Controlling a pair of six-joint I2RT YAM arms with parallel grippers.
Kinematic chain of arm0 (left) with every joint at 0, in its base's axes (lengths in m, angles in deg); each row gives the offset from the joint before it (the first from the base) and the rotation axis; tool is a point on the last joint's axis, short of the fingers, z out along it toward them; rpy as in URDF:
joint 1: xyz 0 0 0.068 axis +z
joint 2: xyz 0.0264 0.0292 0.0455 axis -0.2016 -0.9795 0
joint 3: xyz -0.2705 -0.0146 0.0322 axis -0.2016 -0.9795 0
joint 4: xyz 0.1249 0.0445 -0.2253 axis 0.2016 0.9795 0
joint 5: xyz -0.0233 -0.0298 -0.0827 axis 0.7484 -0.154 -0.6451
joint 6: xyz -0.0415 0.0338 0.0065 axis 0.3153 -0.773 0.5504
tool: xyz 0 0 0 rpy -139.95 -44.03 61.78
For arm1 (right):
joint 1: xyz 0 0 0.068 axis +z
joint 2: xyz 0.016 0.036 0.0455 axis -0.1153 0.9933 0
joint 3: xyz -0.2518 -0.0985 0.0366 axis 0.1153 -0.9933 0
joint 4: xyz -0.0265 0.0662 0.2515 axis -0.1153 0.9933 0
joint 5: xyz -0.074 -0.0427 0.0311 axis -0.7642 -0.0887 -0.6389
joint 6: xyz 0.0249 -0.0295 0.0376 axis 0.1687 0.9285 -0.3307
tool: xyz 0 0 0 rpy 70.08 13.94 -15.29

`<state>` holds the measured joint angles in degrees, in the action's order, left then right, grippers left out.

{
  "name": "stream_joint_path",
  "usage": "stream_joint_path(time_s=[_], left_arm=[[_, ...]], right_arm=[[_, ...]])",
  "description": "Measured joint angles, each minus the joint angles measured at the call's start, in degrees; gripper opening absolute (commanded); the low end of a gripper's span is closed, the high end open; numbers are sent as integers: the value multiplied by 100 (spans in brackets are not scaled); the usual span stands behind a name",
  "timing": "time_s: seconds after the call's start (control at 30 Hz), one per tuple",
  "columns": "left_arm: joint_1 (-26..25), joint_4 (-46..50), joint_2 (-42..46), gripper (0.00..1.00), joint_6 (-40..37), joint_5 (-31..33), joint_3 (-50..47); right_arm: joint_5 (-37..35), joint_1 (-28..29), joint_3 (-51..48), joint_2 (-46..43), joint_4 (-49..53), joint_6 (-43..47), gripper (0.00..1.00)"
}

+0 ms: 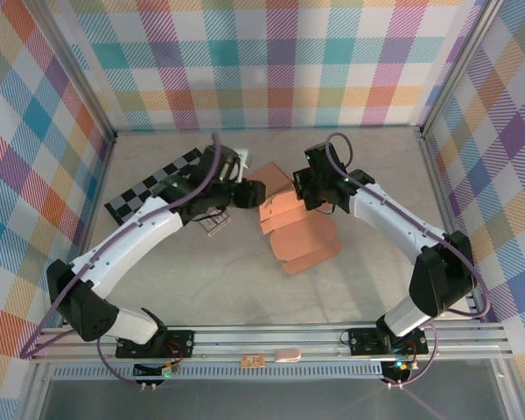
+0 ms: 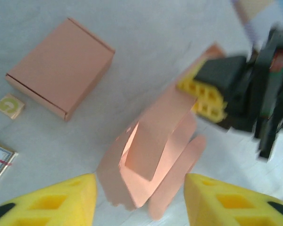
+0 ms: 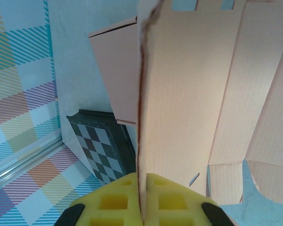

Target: Fold the paper box

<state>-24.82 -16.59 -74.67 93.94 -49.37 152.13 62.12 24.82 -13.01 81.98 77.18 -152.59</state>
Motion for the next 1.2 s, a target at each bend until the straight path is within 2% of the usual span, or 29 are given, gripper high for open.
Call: stream_joint_path(time_s=[0.13,0.43,1.2], left_arm=[[284,-173,-295,45,546,-584,234],[247,-280,-861,49,1692,-1497,345],[-144,-133,-1132,50,1945,-1596,345]], right_arm=[[50,-4,114,76,83,-15,0],[98,-22,116,76,166,-20,0],[162,-48,116,79,144,-166,0]])
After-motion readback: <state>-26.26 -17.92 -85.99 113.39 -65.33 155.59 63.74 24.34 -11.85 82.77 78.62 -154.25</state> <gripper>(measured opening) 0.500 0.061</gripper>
